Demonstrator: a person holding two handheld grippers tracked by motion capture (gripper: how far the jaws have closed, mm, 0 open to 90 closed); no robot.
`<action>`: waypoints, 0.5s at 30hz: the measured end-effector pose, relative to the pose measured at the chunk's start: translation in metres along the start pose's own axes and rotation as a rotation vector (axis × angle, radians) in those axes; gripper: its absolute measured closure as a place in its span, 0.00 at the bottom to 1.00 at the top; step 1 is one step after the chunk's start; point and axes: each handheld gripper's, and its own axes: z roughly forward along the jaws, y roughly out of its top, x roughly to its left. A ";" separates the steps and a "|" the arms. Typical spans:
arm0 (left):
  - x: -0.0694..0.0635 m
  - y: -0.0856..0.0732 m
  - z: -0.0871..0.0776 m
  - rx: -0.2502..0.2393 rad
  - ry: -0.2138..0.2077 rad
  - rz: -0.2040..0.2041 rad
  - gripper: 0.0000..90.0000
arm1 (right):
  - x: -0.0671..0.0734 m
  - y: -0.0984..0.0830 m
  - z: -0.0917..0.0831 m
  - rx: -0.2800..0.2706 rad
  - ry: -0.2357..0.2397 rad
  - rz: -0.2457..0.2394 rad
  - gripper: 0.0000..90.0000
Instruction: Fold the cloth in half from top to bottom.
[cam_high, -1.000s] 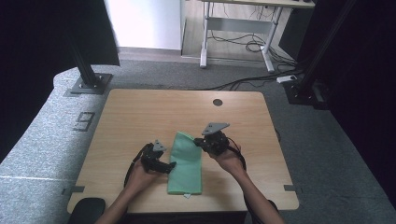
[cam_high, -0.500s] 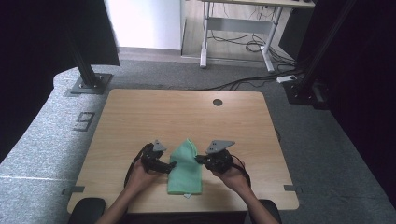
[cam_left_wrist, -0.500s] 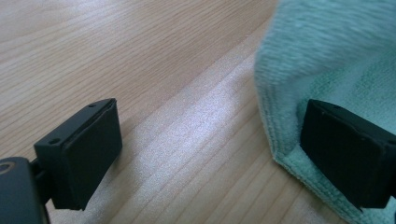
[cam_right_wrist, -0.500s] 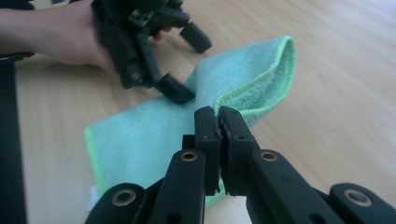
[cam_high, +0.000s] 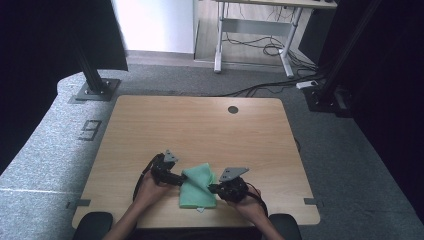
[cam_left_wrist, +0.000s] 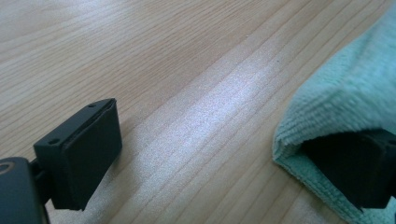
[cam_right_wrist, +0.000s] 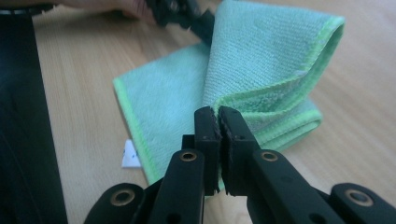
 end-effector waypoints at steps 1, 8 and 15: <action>0.000 0.000 0.000 0.000 0.000 0.000 0.06 | 0.001 -0.002 0.002 0.007 0.004 0.004 0.95; 0.000 0.000 0.000 -0.001 0.000 -0.001 0.06 | 0.009 -0.011 0.013 0.083 -0.003 -0.006 0.94; 0.007 0.005 0.005 -0.001 0.008 -0.010 0.06 | 0.001 -0.009 0.020 0.095 -0.031 0.019 0.94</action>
